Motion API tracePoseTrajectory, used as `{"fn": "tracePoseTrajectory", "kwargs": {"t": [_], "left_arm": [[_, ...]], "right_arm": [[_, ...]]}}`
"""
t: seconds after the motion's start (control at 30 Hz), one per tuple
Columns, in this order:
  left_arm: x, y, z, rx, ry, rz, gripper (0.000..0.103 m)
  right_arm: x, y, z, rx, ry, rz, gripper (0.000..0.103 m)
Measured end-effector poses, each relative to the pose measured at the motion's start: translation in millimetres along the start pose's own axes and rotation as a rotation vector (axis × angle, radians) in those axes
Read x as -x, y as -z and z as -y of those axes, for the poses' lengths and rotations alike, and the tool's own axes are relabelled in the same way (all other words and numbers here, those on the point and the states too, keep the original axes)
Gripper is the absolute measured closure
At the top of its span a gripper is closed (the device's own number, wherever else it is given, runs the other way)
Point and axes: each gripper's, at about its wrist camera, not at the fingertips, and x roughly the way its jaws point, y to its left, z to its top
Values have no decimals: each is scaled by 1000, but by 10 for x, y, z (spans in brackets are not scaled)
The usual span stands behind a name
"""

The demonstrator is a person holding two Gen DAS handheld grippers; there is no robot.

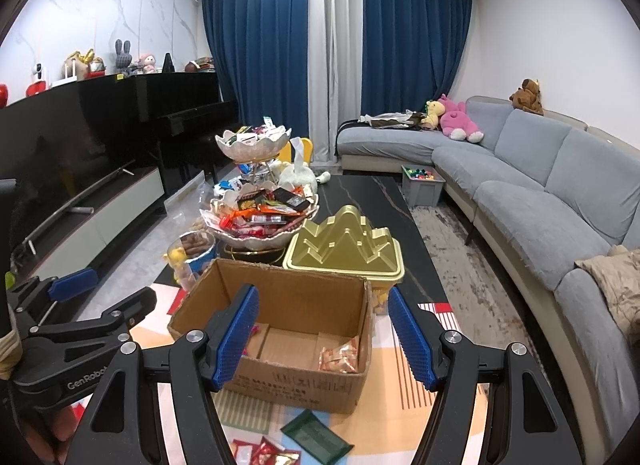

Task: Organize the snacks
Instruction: 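Withdraw both open tools from the box back toward the remaining snacks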

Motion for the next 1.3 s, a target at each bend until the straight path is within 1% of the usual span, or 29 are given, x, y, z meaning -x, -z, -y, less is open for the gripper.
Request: {"fn": "tracePoseTrajectory", "kwargs": {"t": [0.13,0.53,1.07,1.3], "left_arm": [[72,50,-13,0,0,2,23],[270,234,-98,6,-6,-8,23],[360,585,-80,5,-6,-67,23],[348,792,-101,39,-10,-105,23]], "right_arm": [[-10,-5,2,1,0,0,35],[192,165,-65,19,1,-3,35],[264,430,-44,29,-2,-58,35],[274,618,-87,36,-14,-92,35]]}}
